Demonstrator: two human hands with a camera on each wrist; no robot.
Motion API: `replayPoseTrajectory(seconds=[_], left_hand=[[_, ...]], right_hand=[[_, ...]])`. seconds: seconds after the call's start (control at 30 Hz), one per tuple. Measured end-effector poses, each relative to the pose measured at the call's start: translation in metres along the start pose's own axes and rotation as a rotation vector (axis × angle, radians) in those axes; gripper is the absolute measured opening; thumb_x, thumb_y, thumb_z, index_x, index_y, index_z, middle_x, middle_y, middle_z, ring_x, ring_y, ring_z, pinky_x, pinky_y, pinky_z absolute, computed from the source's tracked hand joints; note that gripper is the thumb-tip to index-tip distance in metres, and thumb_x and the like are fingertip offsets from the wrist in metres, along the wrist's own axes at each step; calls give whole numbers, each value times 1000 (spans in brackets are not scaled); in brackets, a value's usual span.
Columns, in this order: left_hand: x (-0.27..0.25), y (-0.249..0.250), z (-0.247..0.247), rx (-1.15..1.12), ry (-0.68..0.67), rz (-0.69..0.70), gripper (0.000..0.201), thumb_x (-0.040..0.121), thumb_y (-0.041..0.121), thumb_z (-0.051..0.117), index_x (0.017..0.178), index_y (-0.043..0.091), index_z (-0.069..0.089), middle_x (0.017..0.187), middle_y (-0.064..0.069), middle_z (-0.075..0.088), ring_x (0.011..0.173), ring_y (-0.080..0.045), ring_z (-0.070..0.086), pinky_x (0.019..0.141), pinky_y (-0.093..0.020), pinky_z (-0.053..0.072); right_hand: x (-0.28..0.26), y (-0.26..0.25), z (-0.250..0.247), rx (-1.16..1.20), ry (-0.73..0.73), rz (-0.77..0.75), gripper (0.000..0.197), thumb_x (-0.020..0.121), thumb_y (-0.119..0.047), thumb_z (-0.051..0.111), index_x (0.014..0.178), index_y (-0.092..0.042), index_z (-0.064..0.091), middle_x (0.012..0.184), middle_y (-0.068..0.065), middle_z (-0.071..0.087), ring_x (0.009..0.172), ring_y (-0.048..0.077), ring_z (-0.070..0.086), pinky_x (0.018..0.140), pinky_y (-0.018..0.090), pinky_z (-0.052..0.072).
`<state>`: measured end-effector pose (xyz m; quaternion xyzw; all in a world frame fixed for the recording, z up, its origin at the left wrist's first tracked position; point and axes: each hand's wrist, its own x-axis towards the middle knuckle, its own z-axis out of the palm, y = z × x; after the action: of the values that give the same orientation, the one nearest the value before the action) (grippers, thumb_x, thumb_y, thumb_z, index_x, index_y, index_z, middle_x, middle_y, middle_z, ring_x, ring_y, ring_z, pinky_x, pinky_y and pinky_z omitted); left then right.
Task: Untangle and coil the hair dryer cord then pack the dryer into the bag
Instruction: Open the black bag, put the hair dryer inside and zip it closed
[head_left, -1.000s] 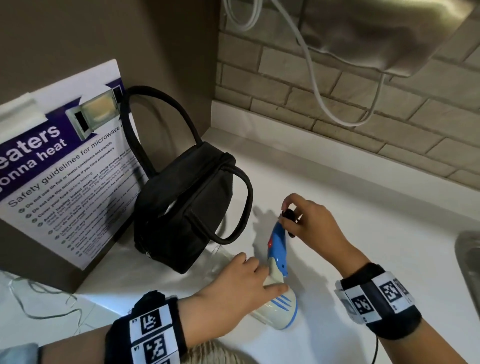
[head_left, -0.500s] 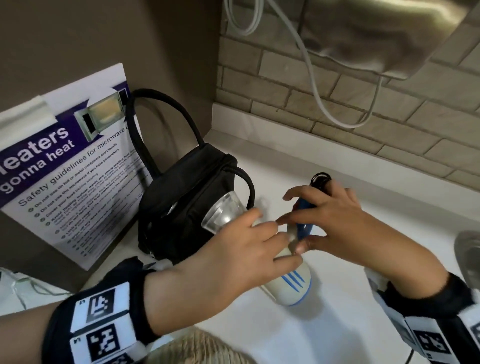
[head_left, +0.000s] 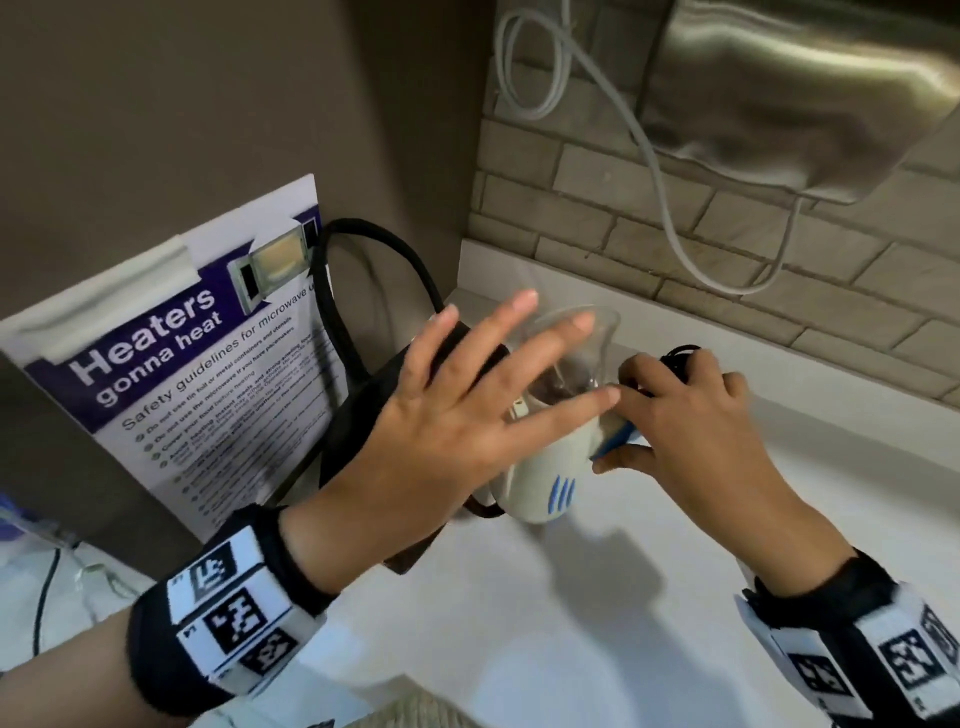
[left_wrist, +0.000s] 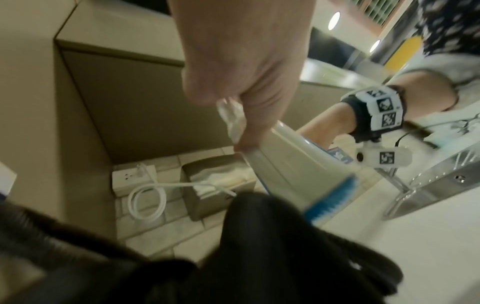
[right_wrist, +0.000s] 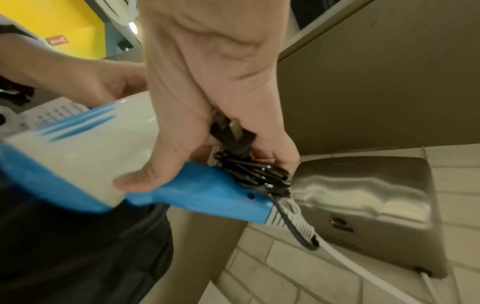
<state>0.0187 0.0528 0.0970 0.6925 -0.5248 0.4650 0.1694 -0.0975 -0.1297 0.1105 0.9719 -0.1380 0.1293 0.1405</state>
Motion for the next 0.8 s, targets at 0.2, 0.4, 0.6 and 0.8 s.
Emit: replayPoseTrajectory(seconds=[0.2, 0.4, 0.6, 0.8], left_hand=[[-15, 29, 39, -371, -28, -309, 43, 97, 23, 56, 135, 39, 41, 137, -16, 52, 130, -35, 45, 101, -48, 42], [-24, 24, 50, -686, -102, -494, 42, 93, 9, 38, 130, 28, 46, 132, -13, 53, 118, -28, 55, 93, -43, 48], [-39, 25, 60, -764, -88, -535, 60, 88, 29, 64, 135, 12, 31, 136, -19, 47, 126, -25, 49, 102, -40, 44], [-28, 22, 49, -763, -59, -561, 65, 82, 30, 72, 134, 11, 38, 130, -7, 55, 121, -13, 50, 105, -25, 39]], right_hand=[[13, -42, 34, 278, 77, 72, 46, 67, -34, 80, 110, -23, 68, 109, 2, 68, 98, 38, 56, 71, 44, 44], [11, -66, 68, 256, 13, 51, 10, 71, -29, 77, 75, -24, 71, 83, -4, 66, 74, 28, 53, 56, 33, 39], [10, -72, 77, 327, 39, 83, 22, 64, -16, 78, 85, -16, 69, 88, 1, 69, 75, 31, 55, 55, 37, 42], [9, -65, 70, 367, 62, 39, 48, 60, -26, 85, 105, -20, 67, 101, -1, 66, 84, 30, 55, 65, 36, 40]])
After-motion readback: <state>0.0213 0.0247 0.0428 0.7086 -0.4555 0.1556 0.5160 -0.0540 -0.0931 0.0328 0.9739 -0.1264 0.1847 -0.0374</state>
